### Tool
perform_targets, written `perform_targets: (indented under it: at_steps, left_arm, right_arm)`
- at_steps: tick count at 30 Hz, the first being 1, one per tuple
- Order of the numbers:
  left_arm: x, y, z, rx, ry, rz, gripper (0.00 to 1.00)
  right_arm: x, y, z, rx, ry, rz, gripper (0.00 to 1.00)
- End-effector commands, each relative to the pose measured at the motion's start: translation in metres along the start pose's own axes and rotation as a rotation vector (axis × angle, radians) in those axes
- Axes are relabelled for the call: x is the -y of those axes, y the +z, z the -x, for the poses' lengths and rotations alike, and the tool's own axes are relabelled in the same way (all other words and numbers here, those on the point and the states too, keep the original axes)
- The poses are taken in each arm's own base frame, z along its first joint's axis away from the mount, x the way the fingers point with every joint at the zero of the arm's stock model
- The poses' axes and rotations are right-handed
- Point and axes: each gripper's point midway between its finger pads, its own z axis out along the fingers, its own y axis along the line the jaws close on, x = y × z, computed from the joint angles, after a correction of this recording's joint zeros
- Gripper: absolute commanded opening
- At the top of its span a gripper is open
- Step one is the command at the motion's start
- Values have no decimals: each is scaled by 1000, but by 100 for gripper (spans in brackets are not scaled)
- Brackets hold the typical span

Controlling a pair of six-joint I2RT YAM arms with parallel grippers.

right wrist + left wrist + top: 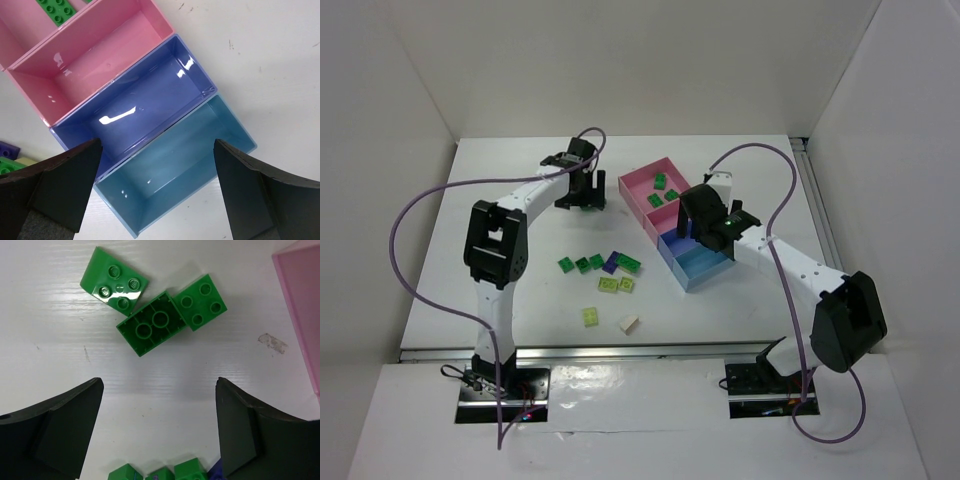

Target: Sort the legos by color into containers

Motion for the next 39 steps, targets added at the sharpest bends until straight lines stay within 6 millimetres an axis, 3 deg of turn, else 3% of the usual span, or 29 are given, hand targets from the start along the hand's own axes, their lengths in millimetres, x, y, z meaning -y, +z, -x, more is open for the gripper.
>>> perform_targets:
  at_steps: [1, 2, 3, 7, 16, 19, 21, 26, 27, 32, 36, 39]
  left_arm:
    - [0, 10, 4, -13, 40, -33, 94]
    - [-2, 21, 3, -26, 44, -42, 94]
    - [-4, 24, 10, -16, 43, -50, 93]
    - [-6, 35, 8, -40, 37, -49, 87]
    - [7, 55, 19, -31, 66, -100, 80]
    - [23, 54, 21, 0, 126, -112, 77]
    - [28, 53, 20, 3, 156, -110, 72]
    - [27, 56, 4, -31, 148, -96, 45]
    - [25, 56, 4, -28, 148, -81, 45]
    - [21, 49, 2, -28, 138, -68, 32]
    - [22, 26, 14, 15, 123, -79, 23]
    - [20, 14, 15, 22, 122, -81, 23]
  right_arm:
    - [-5, -2, 6, 20, 18, 4, 100]
    - [-3, -2, 4, 13, 13, 0, 100]
    - [-3, -2, 4, 13, 13, 0, 100]
    - [-2, -3, 7, 18, 13, -8, 100]
    - [-2, -1, 5, 11, 8, -12, 100]
    - [-2, -1, 5, 11, 8, -12, 100]
    - [-2, -1, 5, 11, 8, -12, 100]
    - [-2, -1, 5, 11, 8, -12, 100]
    - [-2, -1, 5, 11, 8, -12, 100]
    - [-2, 1, 3, 5, -6, -16, 100]
    - [-4, 4, -1, -8, -11, -13, 100]
    - [-6, 2, -2, -8, -17, -6, 100]
